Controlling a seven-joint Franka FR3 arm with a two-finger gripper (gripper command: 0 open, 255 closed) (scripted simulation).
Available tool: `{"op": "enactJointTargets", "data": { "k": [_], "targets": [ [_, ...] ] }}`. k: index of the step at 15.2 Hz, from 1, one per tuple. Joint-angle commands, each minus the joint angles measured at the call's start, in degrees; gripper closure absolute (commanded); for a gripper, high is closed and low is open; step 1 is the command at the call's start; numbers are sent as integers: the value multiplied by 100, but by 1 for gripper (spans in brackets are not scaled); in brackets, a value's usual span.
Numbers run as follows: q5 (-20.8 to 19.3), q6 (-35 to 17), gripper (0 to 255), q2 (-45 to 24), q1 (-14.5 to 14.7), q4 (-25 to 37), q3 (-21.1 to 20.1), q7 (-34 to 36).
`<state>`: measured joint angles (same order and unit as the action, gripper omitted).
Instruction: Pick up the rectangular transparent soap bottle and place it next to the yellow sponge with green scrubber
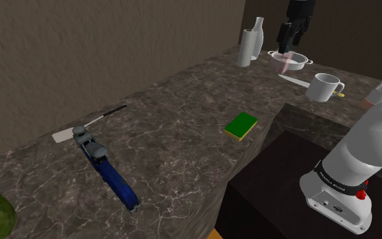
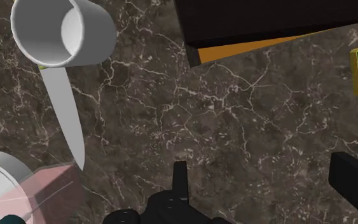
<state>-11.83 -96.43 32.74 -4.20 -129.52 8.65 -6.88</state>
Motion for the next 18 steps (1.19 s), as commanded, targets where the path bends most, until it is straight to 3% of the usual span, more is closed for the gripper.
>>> {"op": "enactJointTargets", "data": {
  "k": [1,10,18],
  "targets": [
    [-100,-180,0,-370,-72,223,188,-168],
    [-220,-766,0,-1915,-340,1323,909,-867],
    [130,-1019,0,-3495,-664,2746,1427,-1593]
  ]
}}
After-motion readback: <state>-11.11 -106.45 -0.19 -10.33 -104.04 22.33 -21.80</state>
